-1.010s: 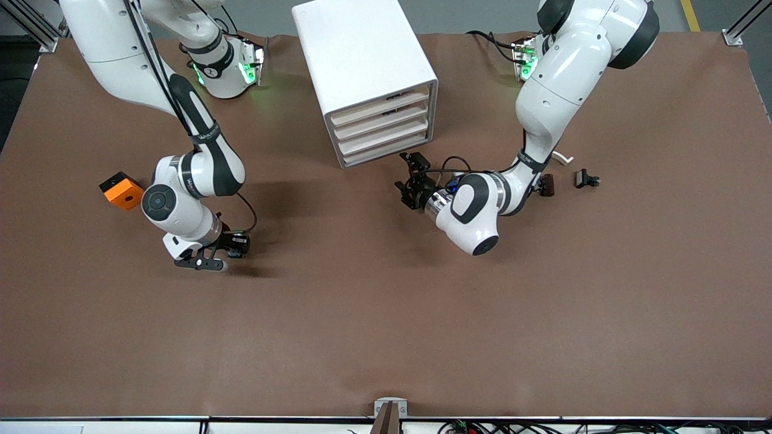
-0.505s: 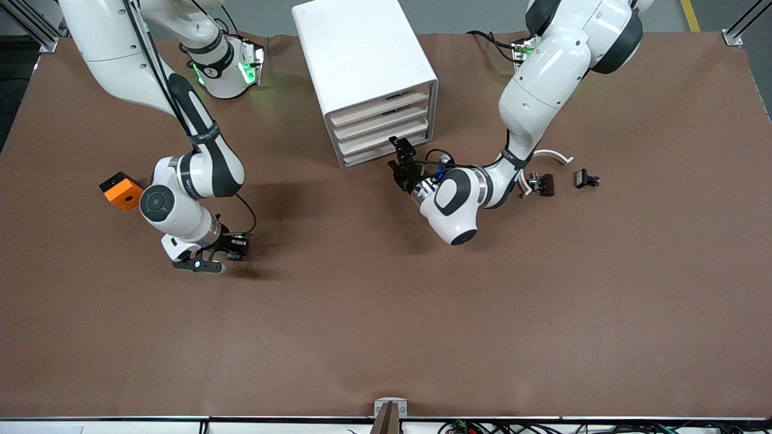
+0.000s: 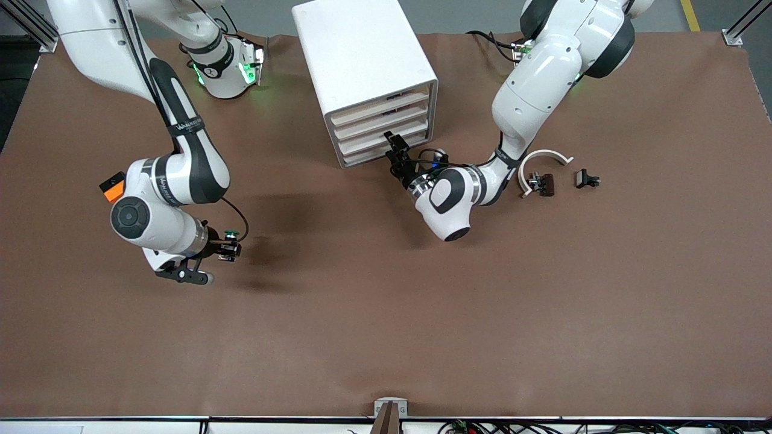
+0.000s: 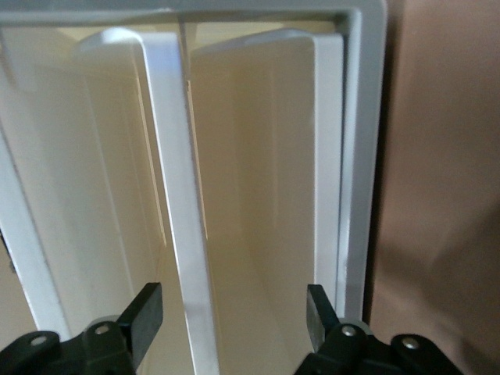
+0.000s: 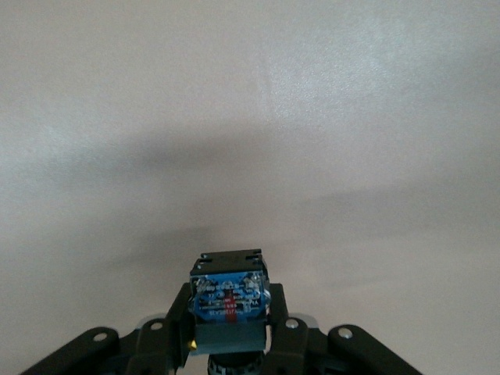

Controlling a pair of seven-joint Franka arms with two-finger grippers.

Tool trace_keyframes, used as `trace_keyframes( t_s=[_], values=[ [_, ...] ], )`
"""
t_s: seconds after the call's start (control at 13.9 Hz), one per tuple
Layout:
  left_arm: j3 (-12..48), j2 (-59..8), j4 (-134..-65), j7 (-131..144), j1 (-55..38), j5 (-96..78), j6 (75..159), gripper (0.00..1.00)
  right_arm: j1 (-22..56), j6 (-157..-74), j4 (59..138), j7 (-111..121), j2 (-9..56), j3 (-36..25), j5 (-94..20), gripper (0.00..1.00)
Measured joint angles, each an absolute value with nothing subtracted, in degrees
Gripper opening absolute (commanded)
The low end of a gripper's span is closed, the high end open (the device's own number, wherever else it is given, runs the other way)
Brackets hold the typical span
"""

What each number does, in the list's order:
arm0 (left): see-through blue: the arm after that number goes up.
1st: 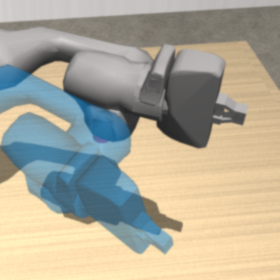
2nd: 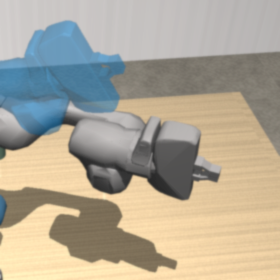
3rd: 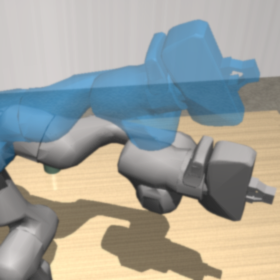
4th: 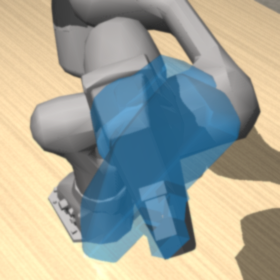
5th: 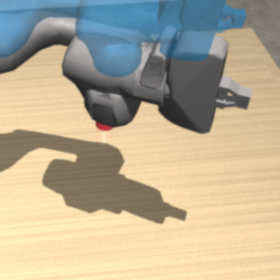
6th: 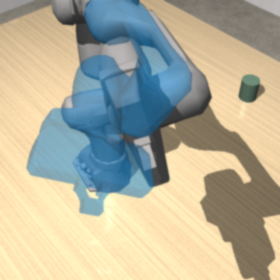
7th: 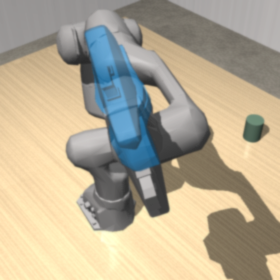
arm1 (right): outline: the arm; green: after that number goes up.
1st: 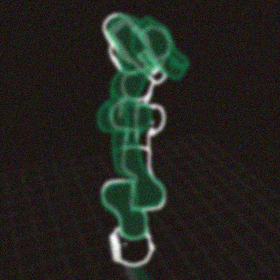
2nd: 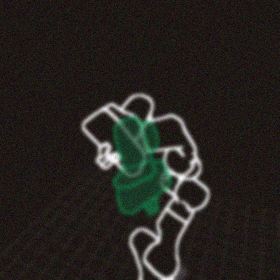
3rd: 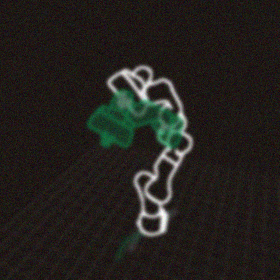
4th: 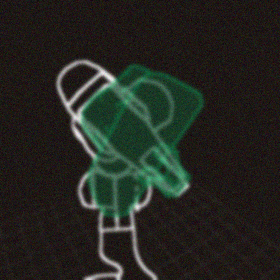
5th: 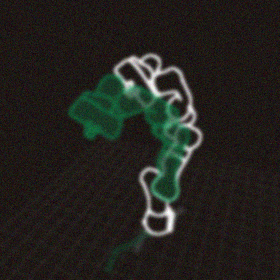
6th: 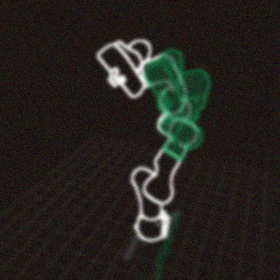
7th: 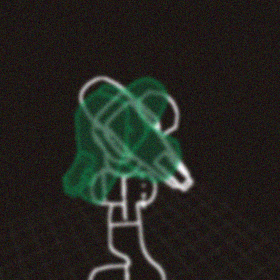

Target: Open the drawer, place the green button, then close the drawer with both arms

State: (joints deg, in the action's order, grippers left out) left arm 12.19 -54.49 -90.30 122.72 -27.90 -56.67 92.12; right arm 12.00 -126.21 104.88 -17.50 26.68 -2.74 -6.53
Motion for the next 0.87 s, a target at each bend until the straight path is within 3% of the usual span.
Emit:
trace_keyframes(
  t_s=[0.22,0.43,0.5,0.65,0.87],
  values=[
    [12.2,-54.5,-90.3,124.1,-28.9,-56.7,91.9,0.27,12.1,-123.7,103.1,-21.3,26.7,-2.7,-6.5,0.0],
    [12.2,-54.5,-90.1,126.7,-29.2,-57.0,91.2,0.23,12.3,-121.5,101.4,-24.9,26.7,-2.4,-6.5,0.0],
    [12.2,-54.5,-90.0,127.4,-29.2,-57.0,91.1,0.1,12.4,-120.6,100.7,-25.3,26.7,-2.4,-6.5,0.0],
    [12.2,-54.5,-90.0,127.8,-29.2,-57.0,91.0,0.01,12.4,-119.2,99.7,-25.7,26.7,-2.4,-6.5,0.0],
    [12.0,-54.3,-89.5,127.8,-29.0,-57.2,90.4,0.0,12.8,-118.8,99.1,-28.4,26.7,-2.2,-6.5,0.0]
  ],
)
